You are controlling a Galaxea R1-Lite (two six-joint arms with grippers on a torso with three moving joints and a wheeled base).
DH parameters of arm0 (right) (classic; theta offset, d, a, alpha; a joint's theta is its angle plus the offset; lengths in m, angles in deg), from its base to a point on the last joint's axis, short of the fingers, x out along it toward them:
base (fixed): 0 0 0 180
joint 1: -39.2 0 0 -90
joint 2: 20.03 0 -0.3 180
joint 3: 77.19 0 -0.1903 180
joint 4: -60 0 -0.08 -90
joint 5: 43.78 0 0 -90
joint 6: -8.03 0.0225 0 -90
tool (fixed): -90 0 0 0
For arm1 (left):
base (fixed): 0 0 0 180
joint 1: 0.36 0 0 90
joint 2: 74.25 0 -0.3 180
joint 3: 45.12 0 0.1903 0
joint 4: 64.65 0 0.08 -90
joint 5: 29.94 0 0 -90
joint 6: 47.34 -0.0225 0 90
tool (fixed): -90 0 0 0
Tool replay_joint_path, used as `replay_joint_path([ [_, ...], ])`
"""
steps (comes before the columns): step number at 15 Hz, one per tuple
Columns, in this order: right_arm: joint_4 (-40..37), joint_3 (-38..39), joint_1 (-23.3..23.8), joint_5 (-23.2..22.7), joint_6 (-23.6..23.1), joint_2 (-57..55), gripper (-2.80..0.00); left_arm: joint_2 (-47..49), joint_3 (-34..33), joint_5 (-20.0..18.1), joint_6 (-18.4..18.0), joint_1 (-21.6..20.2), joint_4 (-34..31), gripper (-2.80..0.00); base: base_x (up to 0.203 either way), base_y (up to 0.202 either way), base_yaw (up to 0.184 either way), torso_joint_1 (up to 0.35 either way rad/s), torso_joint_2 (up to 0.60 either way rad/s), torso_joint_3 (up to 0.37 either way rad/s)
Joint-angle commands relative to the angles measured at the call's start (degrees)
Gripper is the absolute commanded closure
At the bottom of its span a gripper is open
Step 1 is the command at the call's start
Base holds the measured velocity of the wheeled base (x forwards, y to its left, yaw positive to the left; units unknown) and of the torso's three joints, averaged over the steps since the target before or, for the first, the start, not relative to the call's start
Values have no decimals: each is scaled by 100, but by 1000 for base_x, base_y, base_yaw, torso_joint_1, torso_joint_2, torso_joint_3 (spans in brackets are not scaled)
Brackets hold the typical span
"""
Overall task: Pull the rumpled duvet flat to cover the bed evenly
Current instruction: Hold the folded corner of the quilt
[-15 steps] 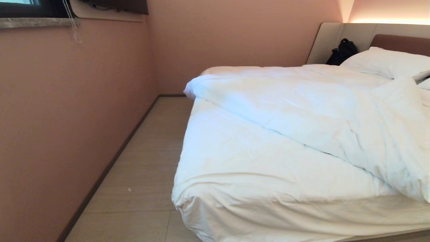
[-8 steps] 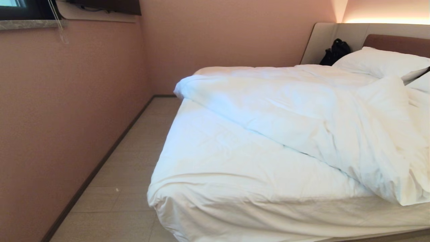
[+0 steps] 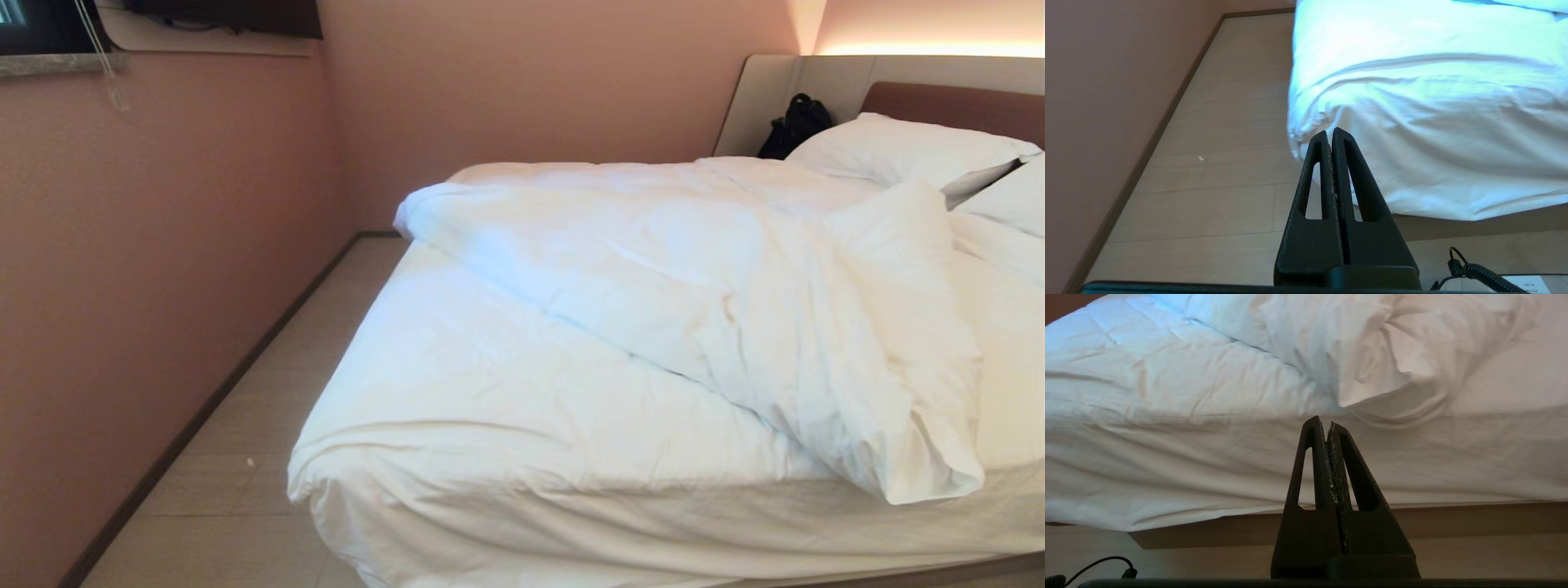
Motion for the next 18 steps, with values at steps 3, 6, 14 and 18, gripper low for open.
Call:
replay_joint_path([
  [3,3,0,-2,0,0,-6,0,0,0,-1,5,1,-4,0,0,-195,-2,1,4,3],
  [6,-2,0,-2,0,0,-6,0,0,0,-1,5,1,-4,0,0,-192,0,0,5,5],
  [14,7,0,-2,0,0,-6,0,0,0,-10,-4,1,-4,0,0,-195,-1,3,2,4],
  [18,-2,0,-2,0,0,-6,0,0,-9,-10,23,1,-4,0,0,-79,-1,0,3,2],
])
